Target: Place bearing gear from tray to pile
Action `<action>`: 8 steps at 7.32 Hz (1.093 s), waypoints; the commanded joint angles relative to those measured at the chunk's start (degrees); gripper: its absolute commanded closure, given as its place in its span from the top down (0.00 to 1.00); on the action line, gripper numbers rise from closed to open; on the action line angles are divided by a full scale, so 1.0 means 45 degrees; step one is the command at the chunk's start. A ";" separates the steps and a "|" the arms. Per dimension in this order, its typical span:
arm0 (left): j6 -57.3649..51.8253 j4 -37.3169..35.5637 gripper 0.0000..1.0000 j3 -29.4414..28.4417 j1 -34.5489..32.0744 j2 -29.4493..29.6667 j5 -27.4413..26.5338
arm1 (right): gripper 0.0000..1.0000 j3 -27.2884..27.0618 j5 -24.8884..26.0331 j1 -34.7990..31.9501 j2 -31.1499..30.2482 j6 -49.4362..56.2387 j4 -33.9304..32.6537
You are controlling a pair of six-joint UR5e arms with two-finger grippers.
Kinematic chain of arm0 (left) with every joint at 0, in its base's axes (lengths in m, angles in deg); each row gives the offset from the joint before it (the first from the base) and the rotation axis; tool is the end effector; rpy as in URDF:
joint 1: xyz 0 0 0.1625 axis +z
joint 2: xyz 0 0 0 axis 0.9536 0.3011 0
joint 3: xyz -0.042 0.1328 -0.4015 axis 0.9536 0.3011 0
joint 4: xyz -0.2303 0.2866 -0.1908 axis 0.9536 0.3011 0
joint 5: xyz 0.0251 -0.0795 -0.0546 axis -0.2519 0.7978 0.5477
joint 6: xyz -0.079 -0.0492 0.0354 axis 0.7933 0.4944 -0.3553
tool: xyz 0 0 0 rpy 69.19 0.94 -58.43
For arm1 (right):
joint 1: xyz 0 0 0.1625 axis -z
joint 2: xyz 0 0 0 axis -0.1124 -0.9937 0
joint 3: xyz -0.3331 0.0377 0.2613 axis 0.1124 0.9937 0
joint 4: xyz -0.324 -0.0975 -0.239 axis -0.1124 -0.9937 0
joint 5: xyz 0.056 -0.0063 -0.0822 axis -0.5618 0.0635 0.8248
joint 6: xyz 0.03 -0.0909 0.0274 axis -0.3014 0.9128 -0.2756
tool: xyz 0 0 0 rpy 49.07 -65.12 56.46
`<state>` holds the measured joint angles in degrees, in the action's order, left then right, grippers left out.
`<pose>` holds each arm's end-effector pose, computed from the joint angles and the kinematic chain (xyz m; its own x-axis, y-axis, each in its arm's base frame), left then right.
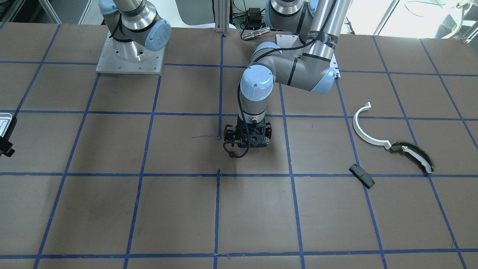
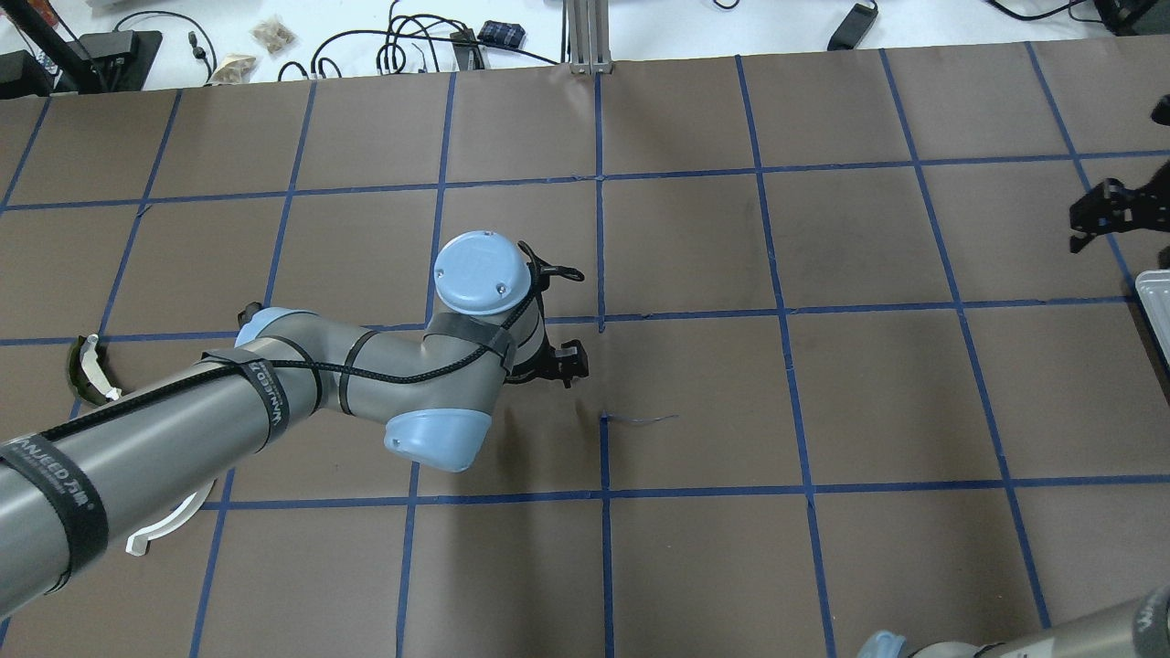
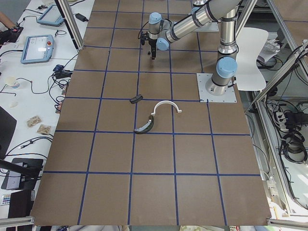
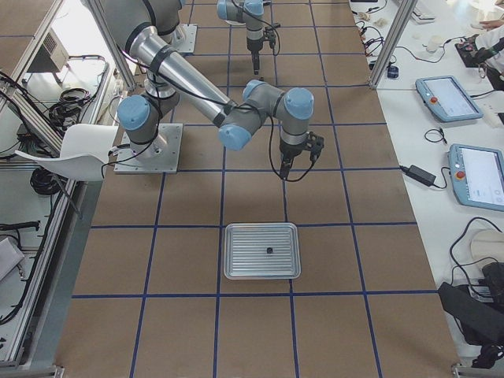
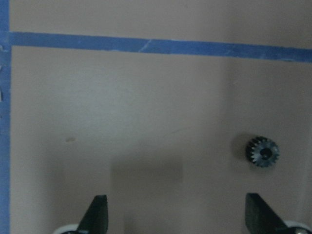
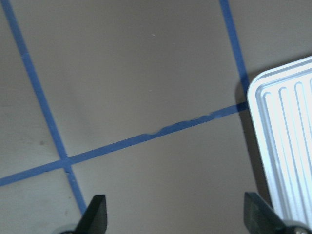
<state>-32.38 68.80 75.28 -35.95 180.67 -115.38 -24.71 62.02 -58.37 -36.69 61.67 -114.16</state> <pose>-0.2890 -0.4469 0.1803 -0.9971 -0.0754 0.0097 -0.0757 0.9965 -0.0346 -0.2478 -0.5289 0.3065 -0.9597 0.2795 0.0305 0.2790 0.9601 -0.0198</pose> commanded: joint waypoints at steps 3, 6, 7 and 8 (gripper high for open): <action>0.0335 -0.0077 1.00 -0.1260 -0.0416 0.0890 -0.0079 | 1.00 0.1149 -0.0031 0.2959 0.2084 0.4508 -0.1043; 0.0238 -0.0097 0.96 -0.1164 -0.0457 0.1067 -0.0060 | 1.00 0.2323 -0.0070 0.3217 0.4233 0.4671 -0.1419; 0.0314 -0.0097 0.75 -0.1183 -0.0476 0.1106 -0.0060 | 0.97 0.2345 -0.0012 0.3217 0.4414 0.4670 -0.1690; 0.0315 -0.0077 0.39 -0.1202 -0.0476 0.1106 -0.0079 | 0.93 0.2306 0.0027 0.3217 0.4416 0.4651 -0.1693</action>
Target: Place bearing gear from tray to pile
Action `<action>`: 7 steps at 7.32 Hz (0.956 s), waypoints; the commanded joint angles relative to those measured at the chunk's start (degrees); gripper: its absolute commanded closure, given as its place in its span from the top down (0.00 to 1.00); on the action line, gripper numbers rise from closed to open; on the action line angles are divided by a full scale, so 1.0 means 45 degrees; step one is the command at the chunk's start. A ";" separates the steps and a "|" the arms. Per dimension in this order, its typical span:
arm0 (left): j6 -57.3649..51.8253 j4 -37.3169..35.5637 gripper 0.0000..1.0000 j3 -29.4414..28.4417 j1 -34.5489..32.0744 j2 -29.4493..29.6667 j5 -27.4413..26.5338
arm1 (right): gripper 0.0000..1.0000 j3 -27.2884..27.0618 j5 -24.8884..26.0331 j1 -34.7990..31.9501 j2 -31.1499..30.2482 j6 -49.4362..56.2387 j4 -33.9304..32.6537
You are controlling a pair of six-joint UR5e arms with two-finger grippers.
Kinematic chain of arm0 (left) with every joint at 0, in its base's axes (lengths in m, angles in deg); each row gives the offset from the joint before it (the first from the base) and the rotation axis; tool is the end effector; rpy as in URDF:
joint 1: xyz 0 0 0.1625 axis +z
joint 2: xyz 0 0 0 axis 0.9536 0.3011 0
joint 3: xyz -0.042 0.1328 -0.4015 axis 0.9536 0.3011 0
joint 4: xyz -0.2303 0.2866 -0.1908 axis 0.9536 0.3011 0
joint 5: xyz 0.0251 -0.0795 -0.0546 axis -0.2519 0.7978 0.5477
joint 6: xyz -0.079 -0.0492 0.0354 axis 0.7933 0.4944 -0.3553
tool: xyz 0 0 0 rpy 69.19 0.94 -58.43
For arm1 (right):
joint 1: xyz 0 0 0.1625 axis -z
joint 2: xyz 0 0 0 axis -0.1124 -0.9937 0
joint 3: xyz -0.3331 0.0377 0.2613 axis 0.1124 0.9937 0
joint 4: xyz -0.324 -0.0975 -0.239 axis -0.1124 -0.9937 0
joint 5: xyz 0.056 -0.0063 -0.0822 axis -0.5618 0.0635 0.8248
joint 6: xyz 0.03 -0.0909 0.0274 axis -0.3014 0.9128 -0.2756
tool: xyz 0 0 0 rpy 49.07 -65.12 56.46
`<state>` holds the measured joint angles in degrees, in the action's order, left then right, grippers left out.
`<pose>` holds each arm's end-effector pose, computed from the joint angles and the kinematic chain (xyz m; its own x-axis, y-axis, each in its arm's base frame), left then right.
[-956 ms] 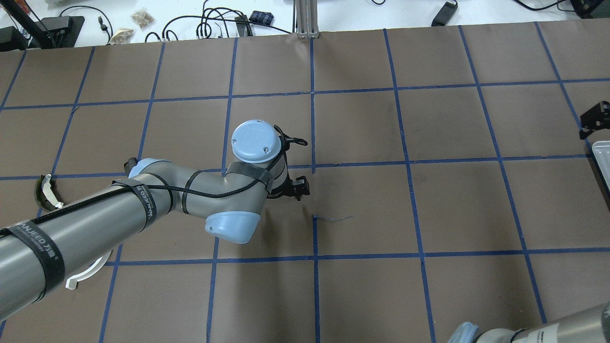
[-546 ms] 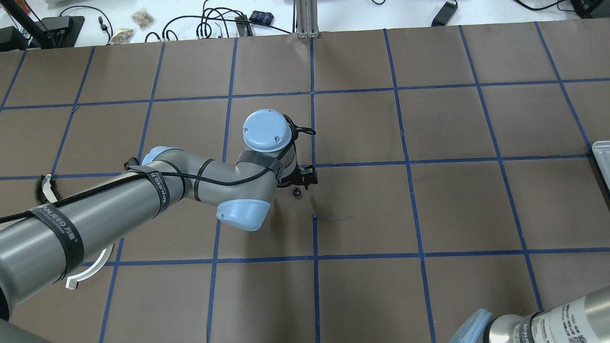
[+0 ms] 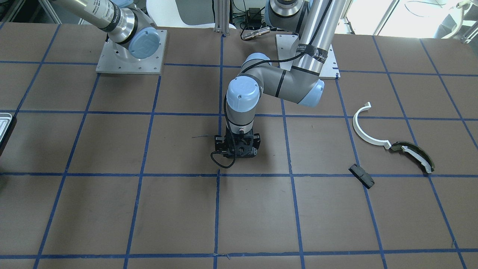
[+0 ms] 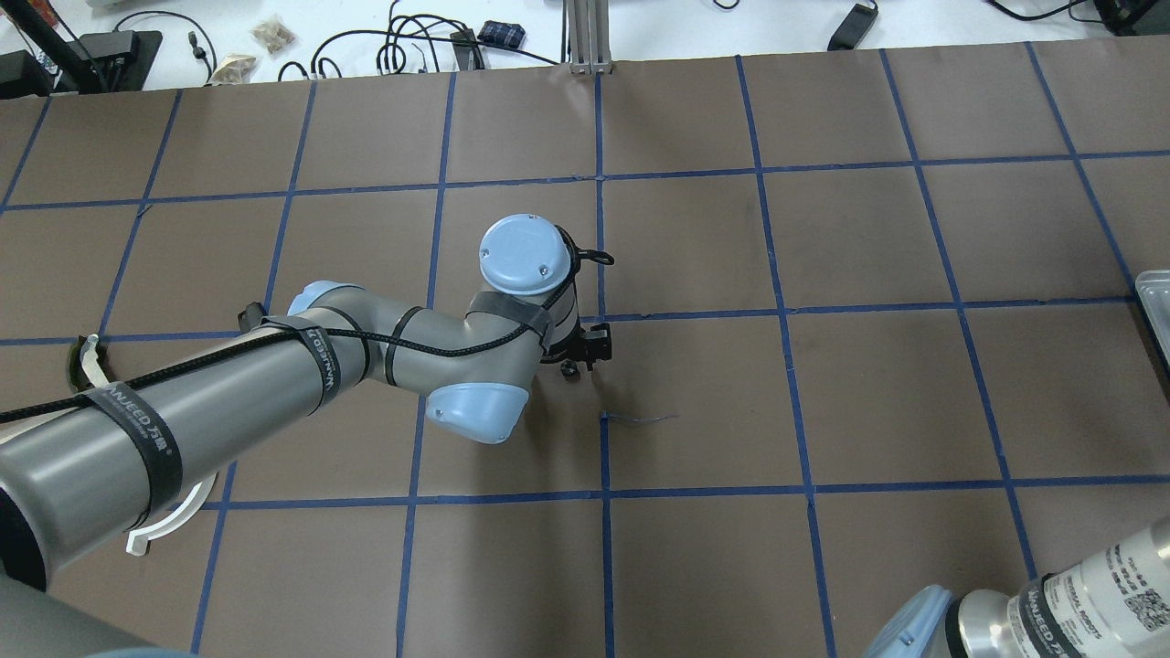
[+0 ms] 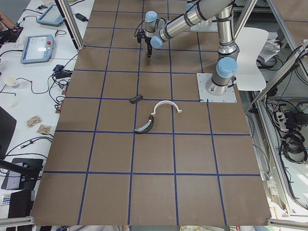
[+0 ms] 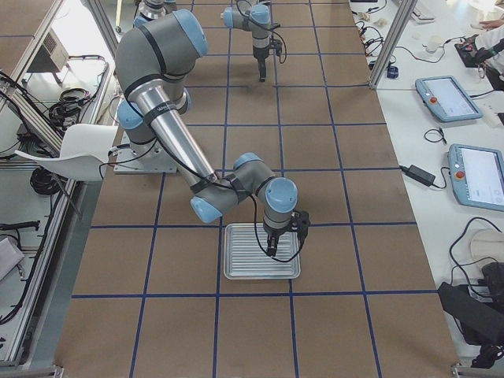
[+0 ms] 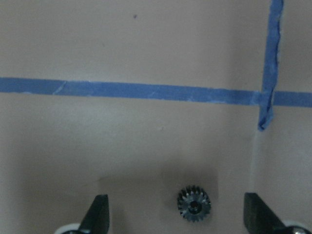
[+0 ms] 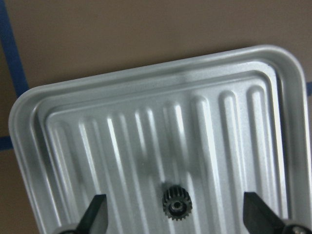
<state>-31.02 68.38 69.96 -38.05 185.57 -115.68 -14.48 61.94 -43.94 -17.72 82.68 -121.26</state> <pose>-0.3177 -0.4709 0.1700 -0.9980 -0.0626 0.0117 -0.0631 0.9968 -0.0499 -0.4466 -0.5081 0.1930 -0.9858 0.1671 0.0151 0.1673 0.9858 0.0124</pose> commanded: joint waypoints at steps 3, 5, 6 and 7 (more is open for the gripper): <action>-0.0065 0.0016 0.04 -0.0039 0.0011 0.0096 -0.0033 | 0.53 -0.0104 0.0220 0.0010 0.0239 0.0000 -0.0095; -0.0512 0.0365 0.01 -0.0117 0.0263 -0.0487 -0.0052 | 0.34 -0.0104 0.0241 0.0010 0.0239 0.0000 -0.0056; -0.1385 0.1121 0.01 -0.0175 0.0865 -0.1051 -0.0091 | 0.19 -0.0085 0.0222 0.0010 0.0220 0.0019 0.0022; -0.1664 0.2308 0.00 -0.0214 0.1818 -0.1598 -0.0053 | 0.00 -0.0085 0.0221 0.0010 0.0200 0.0000 0.0061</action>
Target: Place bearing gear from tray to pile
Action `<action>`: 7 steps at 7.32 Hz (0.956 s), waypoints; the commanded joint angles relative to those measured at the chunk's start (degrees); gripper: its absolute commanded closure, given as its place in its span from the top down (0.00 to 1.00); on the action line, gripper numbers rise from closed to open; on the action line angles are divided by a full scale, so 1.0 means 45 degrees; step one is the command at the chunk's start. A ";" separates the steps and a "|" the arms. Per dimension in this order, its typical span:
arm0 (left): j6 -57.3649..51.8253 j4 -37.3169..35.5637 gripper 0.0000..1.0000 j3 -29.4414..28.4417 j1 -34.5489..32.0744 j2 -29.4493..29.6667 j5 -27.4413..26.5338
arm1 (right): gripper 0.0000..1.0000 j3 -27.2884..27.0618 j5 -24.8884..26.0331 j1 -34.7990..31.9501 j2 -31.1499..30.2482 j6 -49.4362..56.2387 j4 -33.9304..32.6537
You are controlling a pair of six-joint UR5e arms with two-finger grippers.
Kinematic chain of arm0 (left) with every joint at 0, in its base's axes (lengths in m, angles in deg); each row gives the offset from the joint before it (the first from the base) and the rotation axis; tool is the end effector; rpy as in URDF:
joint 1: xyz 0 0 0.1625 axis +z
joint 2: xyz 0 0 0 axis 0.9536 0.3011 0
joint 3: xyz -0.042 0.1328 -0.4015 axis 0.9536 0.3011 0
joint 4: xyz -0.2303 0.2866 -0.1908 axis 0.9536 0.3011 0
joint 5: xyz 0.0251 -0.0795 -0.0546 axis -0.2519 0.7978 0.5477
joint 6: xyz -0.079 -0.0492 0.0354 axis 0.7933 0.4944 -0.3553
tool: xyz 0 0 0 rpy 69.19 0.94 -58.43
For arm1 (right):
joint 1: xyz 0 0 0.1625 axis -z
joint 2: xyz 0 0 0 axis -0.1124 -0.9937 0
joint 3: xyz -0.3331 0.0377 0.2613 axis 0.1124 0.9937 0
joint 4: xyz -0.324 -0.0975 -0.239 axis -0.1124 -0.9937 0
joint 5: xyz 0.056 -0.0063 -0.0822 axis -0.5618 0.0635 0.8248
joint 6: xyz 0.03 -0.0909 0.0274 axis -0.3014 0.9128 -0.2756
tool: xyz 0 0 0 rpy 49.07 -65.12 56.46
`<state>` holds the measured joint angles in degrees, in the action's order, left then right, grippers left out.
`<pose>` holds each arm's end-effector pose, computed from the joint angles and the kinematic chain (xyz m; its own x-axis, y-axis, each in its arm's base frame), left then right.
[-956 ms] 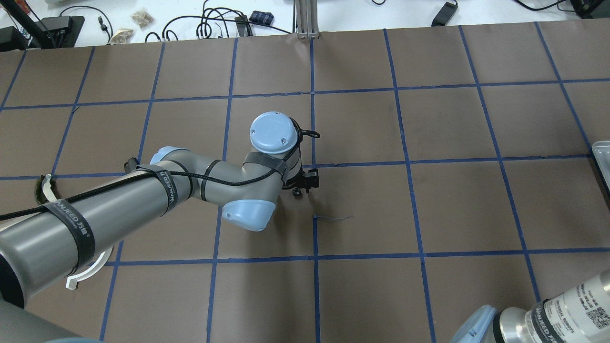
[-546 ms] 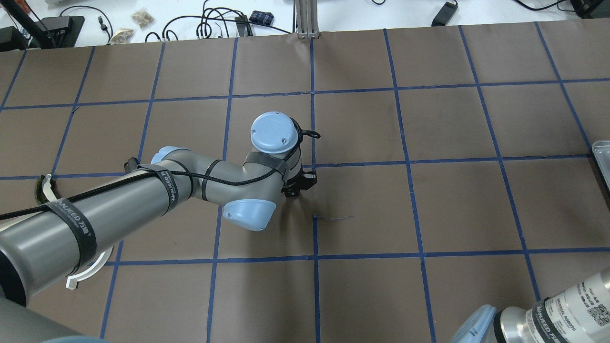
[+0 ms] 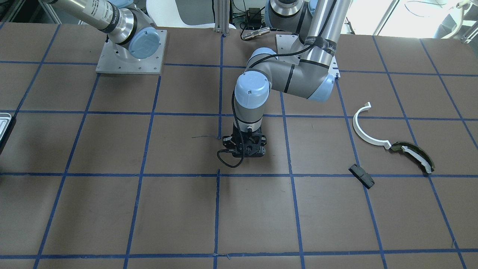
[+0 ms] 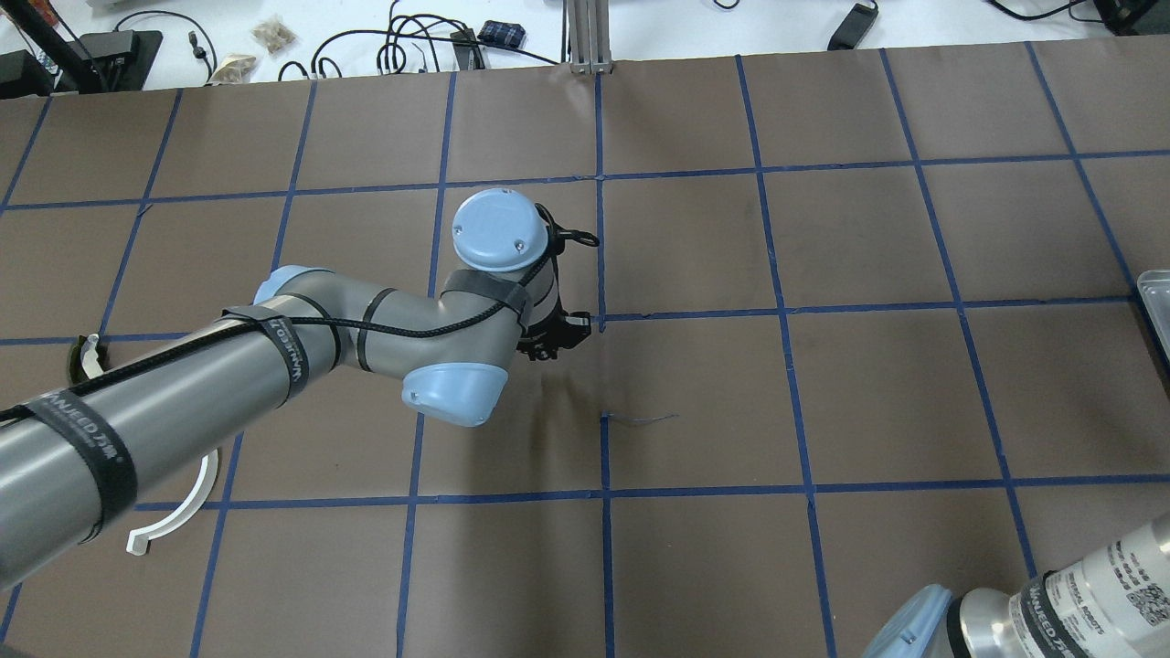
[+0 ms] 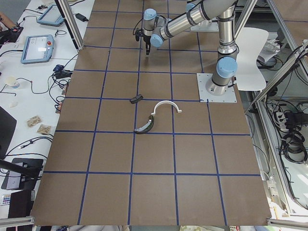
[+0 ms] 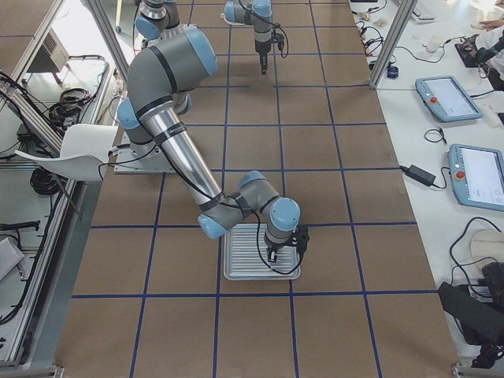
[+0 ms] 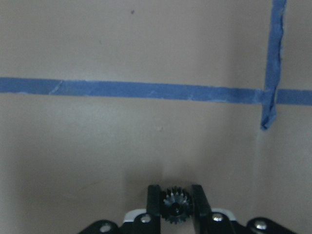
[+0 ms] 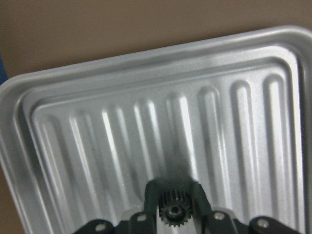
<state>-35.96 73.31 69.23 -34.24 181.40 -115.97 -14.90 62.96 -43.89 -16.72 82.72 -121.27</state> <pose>-0.2837 -0.4861 0.2060 -0.9991 -0.0432 0.0024 -0.0433 0.9977 -0.0518 -0.4466 -0.5051 0.1784 -0.9859 0.1667 0.0113 0.1670 0.9850 0.0426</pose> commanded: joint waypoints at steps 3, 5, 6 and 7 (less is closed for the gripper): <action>-0.5372 0.2301 0.00 -0.0032 0.5124 -0.0715 -0.1332 | 0.00 0.0144 -0.0316 -0.0291 -0.1615 -0.0065 0.1405; -0.9263 0.2379 0.00 0.0122 0.8019 -0.0658 -0.1336 | 0.00 0.0028 -0.0532 -0.1730 -0.2964 -0.2590 0.3297; -1.0596 0.2398 0.00 0.0181 0.8843 -0.0695 -0.1336 | 0.00 0.0008 -0.0532 -0.2627 -0.3338 -0.3630 0.3887; -1.1634 0.2379 0.00 0.0298 0.9489 -0.0676 -0.1356 | 0.00 -0.0011 -0.0532 -0.3487 -0.3535 -0.4800 0.4105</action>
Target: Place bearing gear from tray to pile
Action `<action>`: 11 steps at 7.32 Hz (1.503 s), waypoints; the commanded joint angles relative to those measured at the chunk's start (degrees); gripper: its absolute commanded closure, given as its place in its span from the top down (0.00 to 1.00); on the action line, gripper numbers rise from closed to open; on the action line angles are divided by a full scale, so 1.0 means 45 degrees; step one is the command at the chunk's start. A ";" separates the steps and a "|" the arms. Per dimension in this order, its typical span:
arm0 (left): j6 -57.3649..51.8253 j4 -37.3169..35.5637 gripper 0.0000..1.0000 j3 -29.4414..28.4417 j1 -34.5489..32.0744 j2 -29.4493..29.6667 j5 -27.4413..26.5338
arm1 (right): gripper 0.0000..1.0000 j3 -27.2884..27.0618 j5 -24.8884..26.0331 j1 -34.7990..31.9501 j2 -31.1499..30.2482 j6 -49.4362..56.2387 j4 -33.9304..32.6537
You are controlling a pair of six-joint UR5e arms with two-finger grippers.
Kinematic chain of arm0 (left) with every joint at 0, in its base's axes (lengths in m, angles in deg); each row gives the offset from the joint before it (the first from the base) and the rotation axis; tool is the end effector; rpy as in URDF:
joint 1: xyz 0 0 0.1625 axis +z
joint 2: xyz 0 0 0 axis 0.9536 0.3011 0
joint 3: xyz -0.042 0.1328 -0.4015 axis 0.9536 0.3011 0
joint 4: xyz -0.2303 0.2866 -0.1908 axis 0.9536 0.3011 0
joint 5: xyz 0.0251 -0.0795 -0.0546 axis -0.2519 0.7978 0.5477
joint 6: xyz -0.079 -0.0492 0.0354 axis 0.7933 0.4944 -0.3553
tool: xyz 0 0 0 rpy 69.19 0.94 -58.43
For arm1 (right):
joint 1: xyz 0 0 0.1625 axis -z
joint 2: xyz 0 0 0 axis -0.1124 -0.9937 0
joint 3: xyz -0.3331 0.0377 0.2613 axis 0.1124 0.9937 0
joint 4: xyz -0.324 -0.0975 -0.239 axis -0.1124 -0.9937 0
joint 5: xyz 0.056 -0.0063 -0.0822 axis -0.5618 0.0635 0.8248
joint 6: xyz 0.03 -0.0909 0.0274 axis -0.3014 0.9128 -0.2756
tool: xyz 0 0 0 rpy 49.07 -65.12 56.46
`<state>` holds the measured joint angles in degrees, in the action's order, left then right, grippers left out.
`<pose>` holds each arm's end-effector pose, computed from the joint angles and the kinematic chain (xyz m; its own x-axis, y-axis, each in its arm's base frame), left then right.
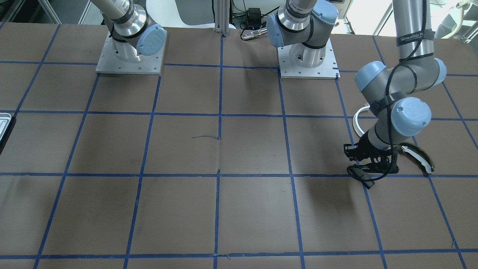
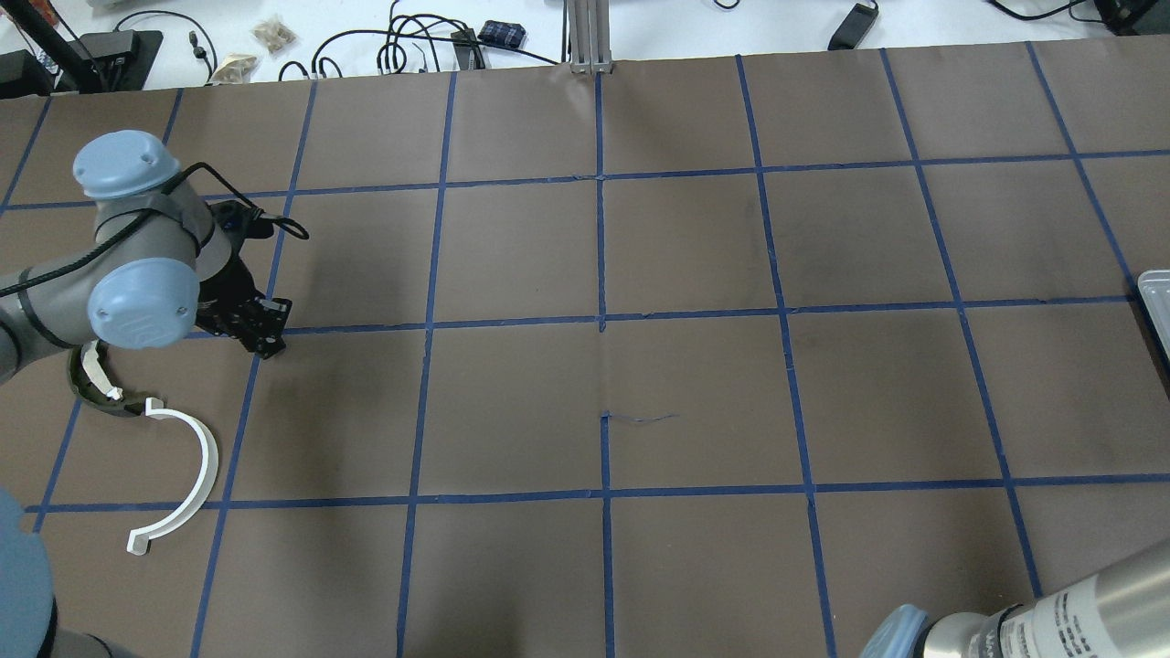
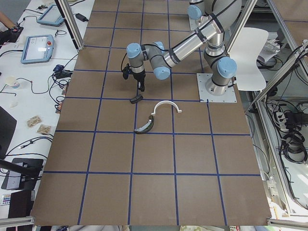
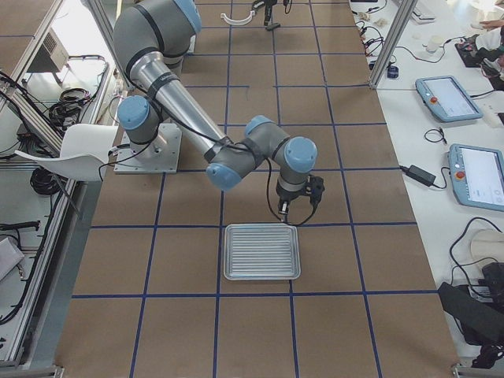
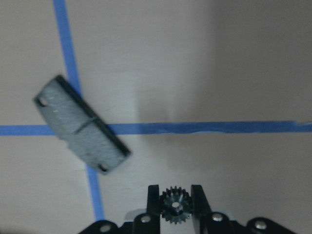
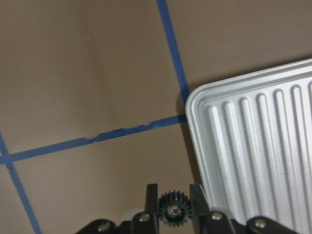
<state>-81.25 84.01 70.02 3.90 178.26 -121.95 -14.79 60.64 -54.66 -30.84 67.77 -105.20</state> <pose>0.0771 -0.5292 0.2124 -0.9937 0.0917 -0.0640 0.0822 0.9870 0.1380 -0.3088 -0.5459 0.3101 -0.9705 0.2394 -0.0289 0.2379 0.9701 0.0476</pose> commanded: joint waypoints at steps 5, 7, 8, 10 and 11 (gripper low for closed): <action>-0.2147 -0.0177 1.00 0.0124 0.1470 0.0216 -0.0026 | 0.00 -0.0872 -0.1011 -0.6445 -0.1239 -0.9194 0.0440; -0.1972 -0.0001 1.00 -0.0052 0.1043 -0.0404 0.0149 | 0.00 -0.1127 -0.1014 -0.8260 -0.1240 -1.1497 0.0399; -0.1487 0.0212 1.00 -0.0033 0.0479 -0.0795 0.0459 | 0.00 -0.1245 -0.1014 -0.9508 -0.1163 -1.2670 -0.0007; 0.1529 0.0738 1.00 -0.0497 -0.1546 -0.1557 0.0483 | 0.00 -0.1866 -0.1246 -1.1600 -0.0852 -1.4336 -0.1115; 0.3440 0.2481 1.00 -0.1720 -0.2814 -0.1890 0.0443 | 0.00 -0.2606 -0.1441 -1.2326 -0.0733 -1.5541 -0.2516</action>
<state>-75.74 88.47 67.22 -1.94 171.80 -119.85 -23.08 55.15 -105.09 -34.97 3.85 -110.01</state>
